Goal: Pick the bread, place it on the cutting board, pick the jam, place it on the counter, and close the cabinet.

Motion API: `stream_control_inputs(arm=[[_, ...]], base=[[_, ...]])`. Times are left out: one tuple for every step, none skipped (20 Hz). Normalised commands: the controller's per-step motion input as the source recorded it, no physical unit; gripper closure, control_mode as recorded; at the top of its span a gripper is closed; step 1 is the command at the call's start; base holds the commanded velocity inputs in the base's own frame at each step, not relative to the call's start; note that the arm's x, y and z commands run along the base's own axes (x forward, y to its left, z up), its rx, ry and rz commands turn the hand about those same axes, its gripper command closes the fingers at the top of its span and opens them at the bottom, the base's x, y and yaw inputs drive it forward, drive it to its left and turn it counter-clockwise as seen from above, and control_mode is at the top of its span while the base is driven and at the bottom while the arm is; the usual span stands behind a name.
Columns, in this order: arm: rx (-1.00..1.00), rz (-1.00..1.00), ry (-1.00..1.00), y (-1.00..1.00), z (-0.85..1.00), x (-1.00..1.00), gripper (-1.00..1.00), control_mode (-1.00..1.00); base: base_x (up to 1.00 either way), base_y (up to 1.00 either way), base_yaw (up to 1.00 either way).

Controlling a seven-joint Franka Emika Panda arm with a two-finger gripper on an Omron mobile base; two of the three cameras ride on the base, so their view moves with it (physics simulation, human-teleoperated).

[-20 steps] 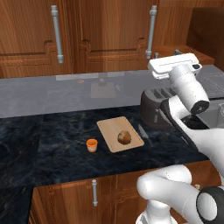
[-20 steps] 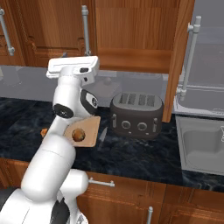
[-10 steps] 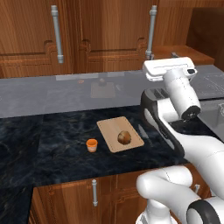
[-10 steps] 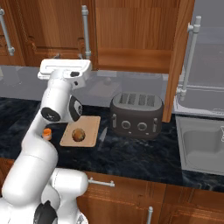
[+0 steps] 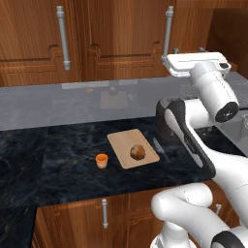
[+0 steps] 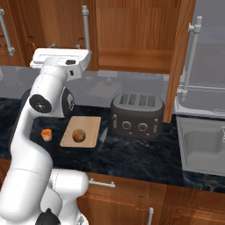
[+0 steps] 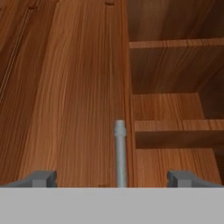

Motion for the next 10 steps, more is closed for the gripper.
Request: stream_control_inputs(arm=[[0.00, 0.00, 0.08, -0.19, 0.43, -0.38, -1.00, -1.00], [0.00, 0.00, 0.08, -0.21, 0.41, -0.39, -1.00, -1.00], [0.00, 0.00, 0.07, -0.21, 0.41, -0.39, -1.00, -1.00], [0.00, 0.00, 0.07, -0.21, 0.38, -0.38, -1.00, -1.00], [0.00, 0.00, 0.07, -0.21, 0.36, -0.36, -1.00, -1.00], [0.00, 0.00, 0.07, -0.21, 0.36, -0.36, -1.00, -1.00], [0.00, 0.00, 0.07, -0.24, 0.35, -0.37, -1.00, -1.00], [0.00, 0.00, 0.05, -0.26, 0.32, -0.39, -1.00, -1.00], [0.00, 0.00, 0.04, -0.26, 0.28, -0.39, -1.00, -1.00], [0.00, 0.00, 0.03, -0.26, 0.25, -0.37, -1.00, -1.00]], base=[[0.00, 0.00, 0.00], [0.00, 0.00, 0.00], [0.00, 0.00, 0.00], [0.00, 0.00, 0.00], [0.00, 0.00, 0.00], [0.00, 0.00, 0.00], [0.00, 0.00, 0.00], [0.00, 0.00, 0.00], [0.00, 0.00, 0.00], [0.00, 0.00, 0.00]])
